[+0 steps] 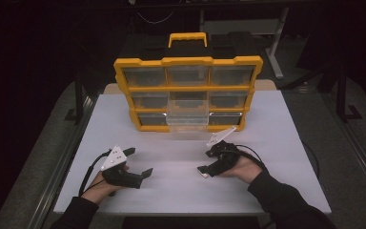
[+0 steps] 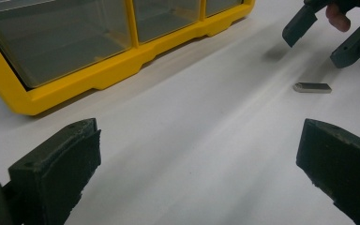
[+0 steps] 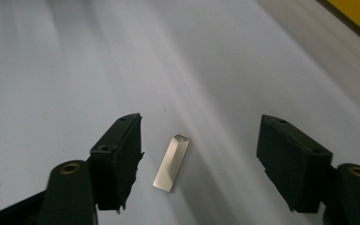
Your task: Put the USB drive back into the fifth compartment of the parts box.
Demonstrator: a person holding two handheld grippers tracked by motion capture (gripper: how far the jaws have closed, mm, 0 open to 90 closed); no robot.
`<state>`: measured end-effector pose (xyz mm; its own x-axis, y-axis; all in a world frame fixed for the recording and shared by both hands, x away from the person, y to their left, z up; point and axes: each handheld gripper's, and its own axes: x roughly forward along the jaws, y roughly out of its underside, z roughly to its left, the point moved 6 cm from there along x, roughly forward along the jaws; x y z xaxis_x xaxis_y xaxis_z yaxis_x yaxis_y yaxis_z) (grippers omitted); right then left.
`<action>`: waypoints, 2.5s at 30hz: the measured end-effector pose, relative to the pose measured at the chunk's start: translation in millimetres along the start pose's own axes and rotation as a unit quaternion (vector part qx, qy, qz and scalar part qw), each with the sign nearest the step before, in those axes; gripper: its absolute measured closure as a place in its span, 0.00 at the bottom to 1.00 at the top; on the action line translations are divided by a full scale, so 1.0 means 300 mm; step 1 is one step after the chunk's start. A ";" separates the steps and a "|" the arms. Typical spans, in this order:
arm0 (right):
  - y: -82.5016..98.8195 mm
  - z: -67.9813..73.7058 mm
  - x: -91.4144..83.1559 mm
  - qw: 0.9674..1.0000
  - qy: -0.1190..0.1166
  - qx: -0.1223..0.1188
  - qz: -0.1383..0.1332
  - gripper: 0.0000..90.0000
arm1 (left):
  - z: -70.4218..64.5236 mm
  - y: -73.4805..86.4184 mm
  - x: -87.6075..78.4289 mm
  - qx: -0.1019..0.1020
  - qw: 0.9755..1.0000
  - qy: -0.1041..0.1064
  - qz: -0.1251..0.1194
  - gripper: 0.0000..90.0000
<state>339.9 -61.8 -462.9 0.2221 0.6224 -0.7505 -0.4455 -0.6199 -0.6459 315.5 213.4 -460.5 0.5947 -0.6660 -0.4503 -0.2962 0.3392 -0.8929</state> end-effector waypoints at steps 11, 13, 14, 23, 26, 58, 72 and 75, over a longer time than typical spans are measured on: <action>0.012 0.018 0.021 1.000 -0.014 -0.012 0.017 0.48 | 0.000 0.001 0.000 0.000 1.000 0.002 0.001 0.00; 0.014 0.022 0.024 1.000 -0.016 -0.012 0.020 0.50 | 0.000 0.001 0.000 0.000 1.000 0.003 0.001 0.00; 0.015 0.023 0.025 1.000 -0.016 -0.013 0.022 0.51 | 0.000 0.001 0.000 0.000 1.000 0.003 0.001 0.00; 0.024 0.029 0.043 0.999 -0.016 -0.030 0.036 0.61 | -0.003 0.001 0.001 0.001 1.000 0.005 0.001 0.00; 0.026 0.034 0.049 0.999 -0.015 -0.028 0.040 0.64 | -0.003 0.001 0.002 0.001 1.000 0.007 0.001 0.00; 0.045 0.042 0.069 0.996 -0.006 -0.056 0.062 0.85 | -0.009 0.002 0.004 0.005 1.000 0.014 0.004 0.00; 0.044 0.040 0.067 0.996 -0.006 -0.056 0.063 0.87 | -0.013 0.002 0.004 0.010 1.000 0.018 0.005 0.00; 0.044 0.039 0.062 0.996 -0.008 -0.057 0.062 0.87 | -0.013 0.002 0.004 0.010 1.000 0.018 0.004 0.00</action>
<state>328.1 -52.8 -483.6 0.1576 0.5436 -0.8244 -0.3673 -0.7427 -0.5599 313.0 210.1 -461.6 0.5647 -0.6869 -0.4575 -0.2859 0.3572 -0.8892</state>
